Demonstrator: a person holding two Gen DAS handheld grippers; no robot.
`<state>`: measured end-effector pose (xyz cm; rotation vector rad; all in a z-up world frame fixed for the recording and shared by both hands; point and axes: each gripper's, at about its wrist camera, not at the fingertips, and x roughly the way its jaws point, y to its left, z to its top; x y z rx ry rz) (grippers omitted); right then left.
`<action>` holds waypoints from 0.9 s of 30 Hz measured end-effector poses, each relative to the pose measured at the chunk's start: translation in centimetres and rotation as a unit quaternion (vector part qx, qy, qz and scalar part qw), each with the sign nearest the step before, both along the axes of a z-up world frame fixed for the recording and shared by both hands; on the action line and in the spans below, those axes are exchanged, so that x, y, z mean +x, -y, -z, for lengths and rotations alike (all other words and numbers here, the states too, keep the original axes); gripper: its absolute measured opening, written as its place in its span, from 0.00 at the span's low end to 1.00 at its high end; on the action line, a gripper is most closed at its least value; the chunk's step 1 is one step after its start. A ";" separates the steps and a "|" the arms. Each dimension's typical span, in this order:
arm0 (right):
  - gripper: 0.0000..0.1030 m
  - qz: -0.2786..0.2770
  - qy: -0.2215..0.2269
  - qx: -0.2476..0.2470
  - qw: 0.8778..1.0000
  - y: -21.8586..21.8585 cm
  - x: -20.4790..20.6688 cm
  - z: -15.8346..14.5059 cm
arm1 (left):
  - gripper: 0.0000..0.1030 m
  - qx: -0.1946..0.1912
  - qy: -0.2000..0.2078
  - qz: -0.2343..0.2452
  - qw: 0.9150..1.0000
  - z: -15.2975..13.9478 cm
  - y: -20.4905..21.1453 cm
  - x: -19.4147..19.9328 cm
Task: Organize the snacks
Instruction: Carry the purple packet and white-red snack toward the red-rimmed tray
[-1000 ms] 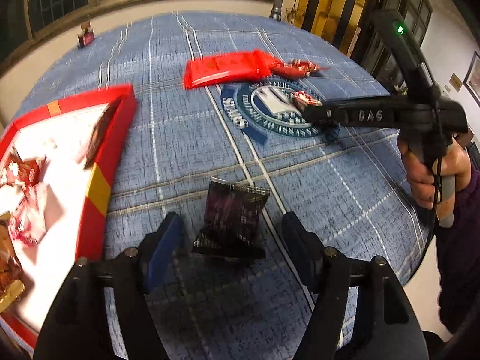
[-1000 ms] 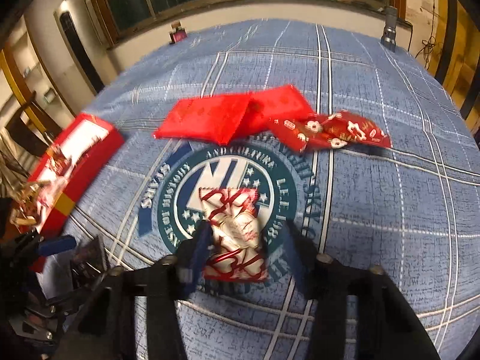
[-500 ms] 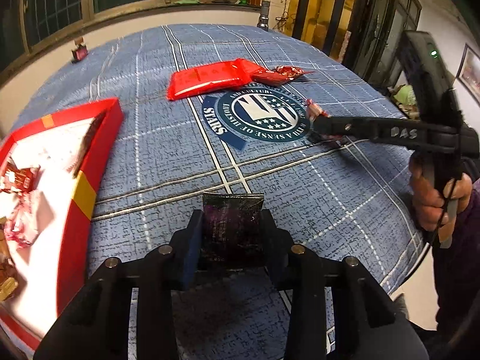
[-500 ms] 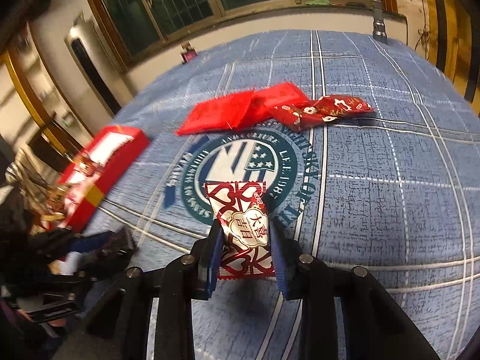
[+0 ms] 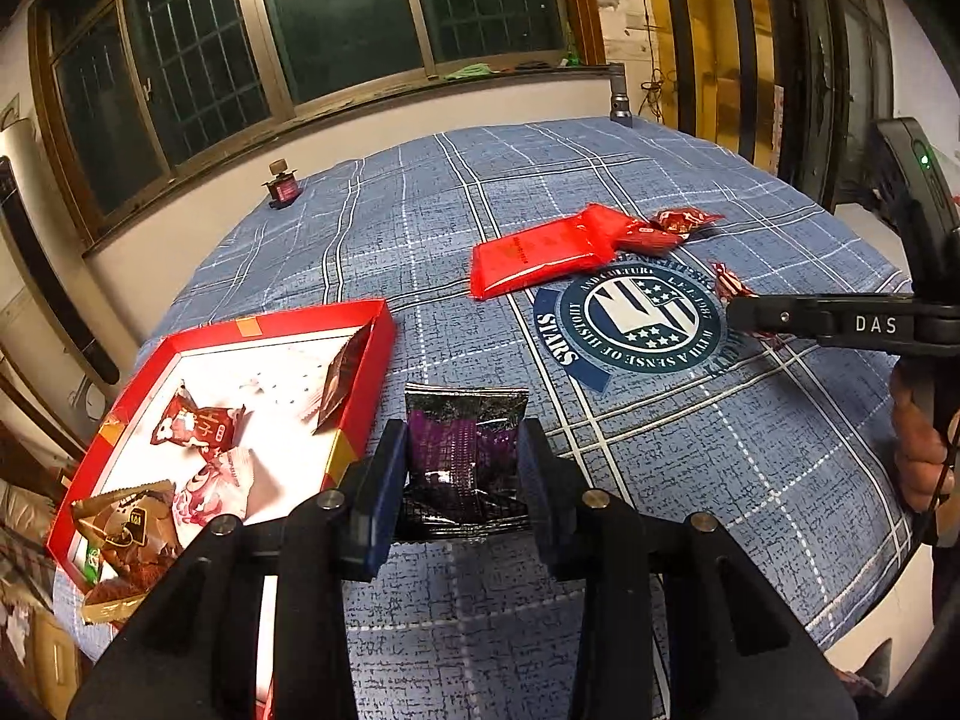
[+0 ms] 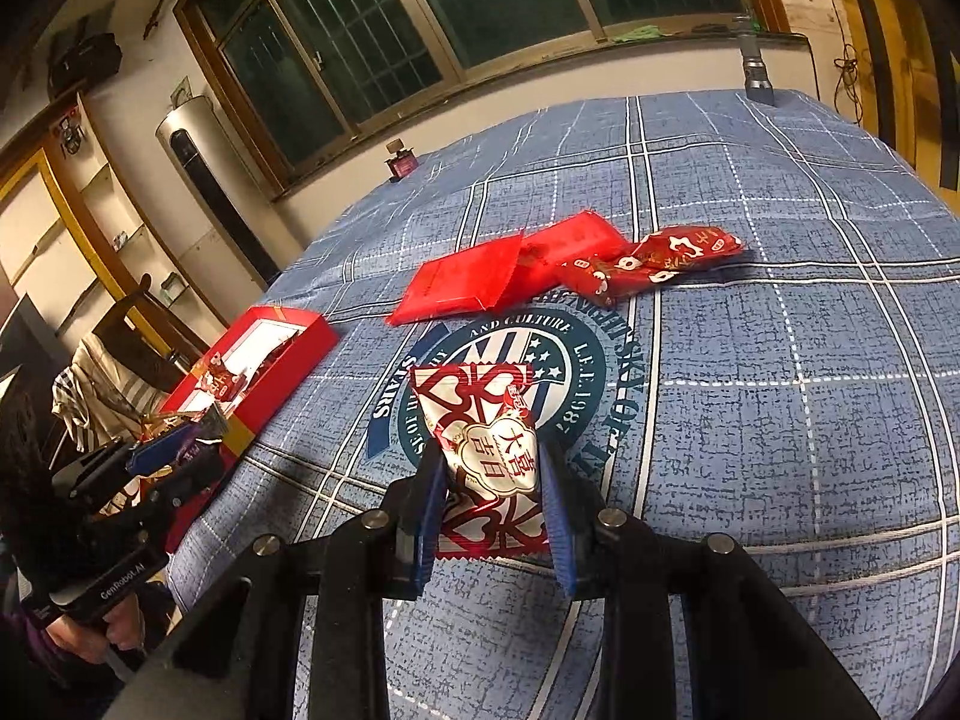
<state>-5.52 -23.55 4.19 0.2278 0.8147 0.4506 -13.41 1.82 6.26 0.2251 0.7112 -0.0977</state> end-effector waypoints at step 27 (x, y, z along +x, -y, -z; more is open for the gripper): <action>0.31 0.024 -0.003 0.006 1.000 0.6 -0.1 0.0 | 0.34 -0.003 -0.006 -0.023 1.000 0.2 -0.9 0.0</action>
